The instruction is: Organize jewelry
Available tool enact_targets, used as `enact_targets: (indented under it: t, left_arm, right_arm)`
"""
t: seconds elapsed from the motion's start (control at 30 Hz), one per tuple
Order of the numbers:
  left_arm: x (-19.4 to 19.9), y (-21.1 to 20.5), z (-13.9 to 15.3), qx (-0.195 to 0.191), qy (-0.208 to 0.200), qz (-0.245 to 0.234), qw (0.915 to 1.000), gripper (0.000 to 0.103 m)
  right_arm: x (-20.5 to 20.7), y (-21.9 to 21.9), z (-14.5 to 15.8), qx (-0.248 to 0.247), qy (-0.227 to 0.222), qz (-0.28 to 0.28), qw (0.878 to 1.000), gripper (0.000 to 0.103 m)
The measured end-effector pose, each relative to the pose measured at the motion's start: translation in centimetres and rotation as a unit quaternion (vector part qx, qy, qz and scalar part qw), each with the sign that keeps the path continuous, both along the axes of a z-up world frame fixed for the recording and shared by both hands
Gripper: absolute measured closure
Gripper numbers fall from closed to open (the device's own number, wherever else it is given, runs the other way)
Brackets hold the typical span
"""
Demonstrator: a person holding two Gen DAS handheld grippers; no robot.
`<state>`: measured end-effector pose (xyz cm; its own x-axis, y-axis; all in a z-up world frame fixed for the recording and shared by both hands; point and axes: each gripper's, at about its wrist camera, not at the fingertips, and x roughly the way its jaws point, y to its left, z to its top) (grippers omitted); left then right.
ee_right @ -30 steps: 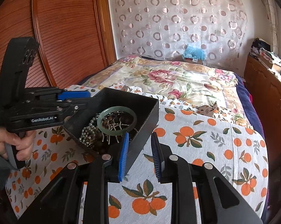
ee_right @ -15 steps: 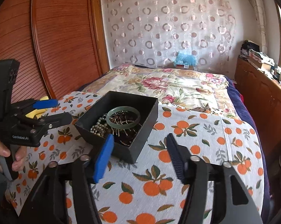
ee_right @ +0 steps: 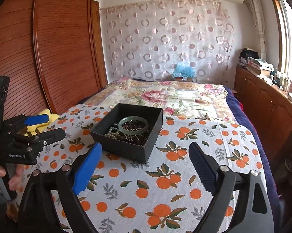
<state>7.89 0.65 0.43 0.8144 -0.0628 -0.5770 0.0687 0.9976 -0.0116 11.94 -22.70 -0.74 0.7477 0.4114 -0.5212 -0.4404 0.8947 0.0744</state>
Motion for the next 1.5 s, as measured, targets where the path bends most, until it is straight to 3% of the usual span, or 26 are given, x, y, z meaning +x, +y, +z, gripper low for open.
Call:
enact_targets:
  t: [0.13,0.43,1.5]
  left_arm:
    - [-1.5,-0.1,1.1,0.000,-0.017,0.007,0.9998,0.008]
    - [-4.4,0.0,3.0,0.004,-0.046,0.026,0.9986,0.008]
    - [-5.9,0.5,3.5,0.003,-0.058,0.035,0.9977,0.008]
  right_arm:
    - [-1.3,-0.1,1.2,0.004,-0.018,-0.010,1.000,0.003]
    - [-3.8,-0.9,3.3,0.021,-0.050,-0.033,0.998,0.003]
    - [-5.0,-1.1,3.4,0.026,-0.059,-0.042,0.997,0.003]
